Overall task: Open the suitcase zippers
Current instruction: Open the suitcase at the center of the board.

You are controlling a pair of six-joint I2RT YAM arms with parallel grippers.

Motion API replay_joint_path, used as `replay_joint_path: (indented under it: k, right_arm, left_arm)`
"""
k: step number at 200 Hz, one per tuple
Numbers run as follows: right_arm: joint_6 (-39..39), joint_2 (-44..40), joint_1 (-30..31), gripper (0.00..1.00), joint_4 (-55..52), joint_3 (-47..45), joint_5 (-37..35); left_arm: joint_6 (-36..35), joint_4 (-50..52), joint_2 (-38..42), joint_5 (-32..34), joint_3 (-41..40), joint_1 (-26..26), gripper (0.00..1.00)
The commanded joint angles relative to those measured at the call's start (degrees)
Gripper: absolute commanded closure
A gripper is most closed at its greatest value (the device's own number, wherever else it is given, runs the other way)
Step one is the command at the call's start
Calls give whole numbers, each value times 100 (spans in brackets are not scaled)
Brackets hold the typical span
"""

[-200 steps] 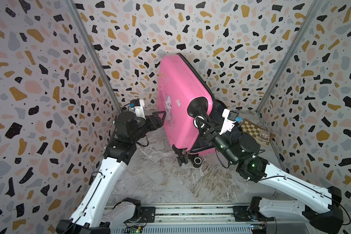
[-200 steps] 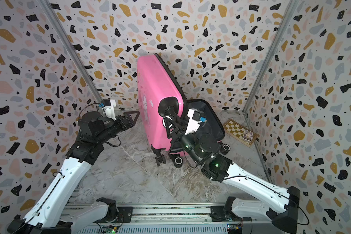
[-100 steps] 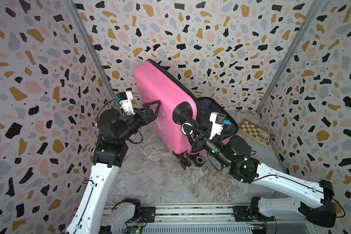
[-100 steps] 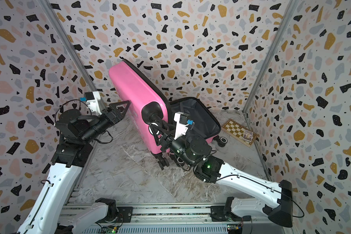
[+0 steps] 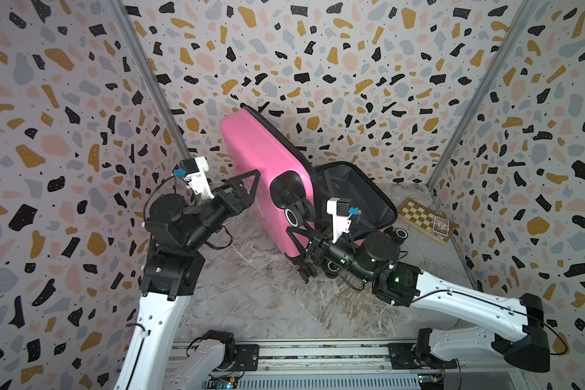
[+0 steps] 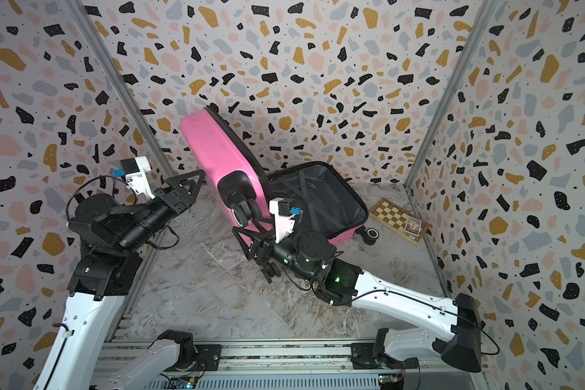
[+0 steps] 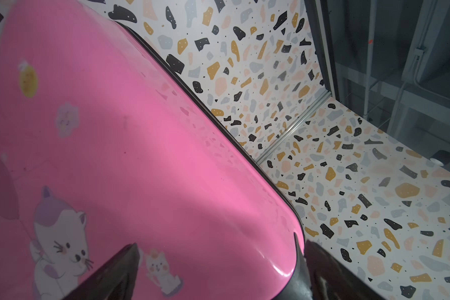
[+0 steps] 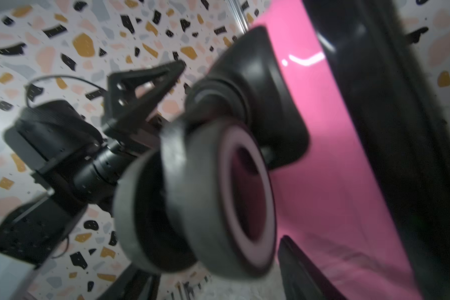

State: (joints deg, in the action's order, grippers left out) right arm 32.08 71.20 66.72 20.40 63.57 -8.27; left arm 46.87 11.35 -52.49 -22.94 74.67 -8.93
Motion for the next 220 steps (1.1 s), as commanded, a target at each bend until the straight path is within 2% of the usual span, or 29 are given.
replay_joint_path:
  k: [1, 33, 65, 93, 115, 153, 184, 220]
  right_arm:
    - [-45, -105, -27, 20, -753, -113, 14]
    - [-331, -379, -46, 12, -1256, -159, -163]
    - [-487, -730, -462, 11, -1746, -319, 160]
    - [-518, -1043, -1502, 11, -2171, -598, 918]
    - [-618, -1158, -2660, 12, -2433, -830, 1709]
    - [-1050, -691, -4510, 17, -2748, -1000, 2897]
    - [-1489, 121, -5480, 20, -2986, -666, 2947]
    - [-1520, 1151, -6345, 25, -3085, -15, 2436]
  left_arm:
    - [-199, 252, 171, 255, -128, 58, 1]
    - [-410, 561, 318, 410, -174, 108, 1]
    - [-547, 782, 473, 614, -325, 187, 1]
    - [-710, 987, 571, 737, -358, 233, 1]
    - [-801, 1136, 573, 771, -371, 277, 1]
    - [-834, 1160, 567, 744, -545, 356, 1]
    - [-810, 1122, 482, 655, -620, 414, 1]
    - [-795, 1064, 452, 591, -717, 462, 1]
